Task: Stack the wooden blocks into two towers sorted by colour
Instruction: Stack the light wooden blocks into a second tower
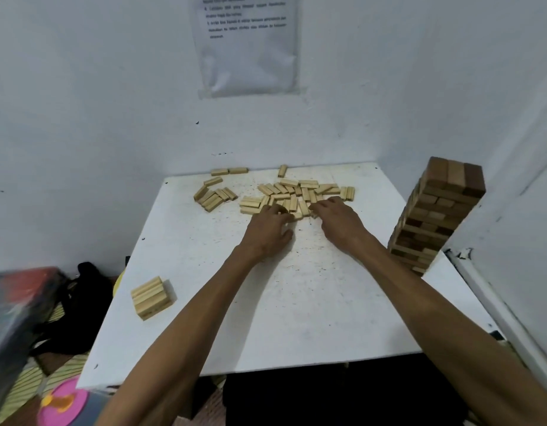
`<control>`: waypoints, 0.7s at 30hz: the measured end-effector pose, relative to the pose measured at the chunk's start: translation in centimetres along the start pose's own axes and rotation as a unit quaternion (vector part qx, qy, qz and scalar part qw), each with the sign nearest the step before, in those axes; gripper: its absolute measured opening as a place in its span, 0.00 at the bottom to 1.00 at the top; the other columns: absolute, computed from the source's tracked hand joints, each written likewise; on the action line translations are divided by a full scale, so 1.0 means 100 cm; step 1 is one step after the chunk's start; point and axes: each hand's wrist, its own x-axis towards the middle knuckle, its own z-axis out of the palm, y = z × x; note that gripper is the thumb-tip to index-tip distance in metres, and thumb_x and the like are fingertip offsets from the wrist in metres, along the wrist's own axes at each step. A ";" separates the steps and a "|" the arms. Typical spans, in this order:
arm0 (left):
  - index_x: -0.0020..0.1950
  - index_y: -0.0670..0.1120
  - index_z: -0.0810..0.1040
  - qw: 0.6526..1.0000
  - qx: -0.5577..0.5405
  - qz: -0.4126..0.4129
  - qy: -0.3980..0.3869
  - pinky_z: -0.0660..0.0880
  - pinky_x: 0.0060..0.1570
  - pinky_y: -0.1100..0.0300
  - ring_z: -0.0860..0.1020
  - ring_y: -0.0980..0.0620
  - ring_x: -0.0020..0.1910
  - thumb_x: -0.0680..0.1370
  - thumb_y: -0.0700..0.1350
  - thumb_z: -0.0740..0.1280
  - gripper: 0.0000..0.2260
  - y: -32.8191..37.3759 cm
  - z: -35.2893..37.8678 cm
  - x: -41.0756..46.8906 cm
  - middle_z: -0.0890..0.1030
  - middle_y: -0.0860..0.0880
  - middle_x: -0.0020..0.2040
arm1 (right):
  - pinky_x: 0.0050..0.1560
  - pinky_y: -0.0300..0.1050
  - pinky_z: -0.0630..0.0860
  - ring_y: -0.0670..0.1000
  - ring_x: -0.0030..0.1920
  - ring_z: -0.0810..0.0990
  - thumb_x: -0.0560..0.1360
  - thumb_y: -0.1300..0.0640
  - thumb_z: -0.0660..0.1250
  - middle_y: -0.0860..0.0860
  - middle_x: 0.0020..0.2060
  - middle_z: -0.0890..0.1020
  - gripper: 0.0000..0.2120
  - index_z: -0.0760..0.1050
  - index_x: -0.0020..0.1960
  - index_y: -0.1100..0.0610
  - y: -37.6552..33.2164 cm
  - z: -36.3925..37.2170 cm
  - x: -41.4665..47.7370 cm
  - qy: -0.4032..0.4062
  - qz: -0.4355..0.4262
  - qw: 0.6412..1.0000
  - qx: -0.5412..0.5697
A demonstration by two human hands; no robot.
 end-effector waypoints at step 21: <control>0.57 0.54 0.84 0.989 -0.012 -0.064 0.134 0.67 0.59 0.47 0.75 0.46 0.60 0.80 0.51 0.69 0.07 -0.028 0.018 -0.014 0.84 0.52 0.56 | 0.45 0.49 0.76 0.56 0.51 0.79 0.80 0.64 0.66 0.57 0.51 0.81 0.05 0.77 0.54 0.61 -0.025 0.010 0.040 0.130 0.132 0.957 0.221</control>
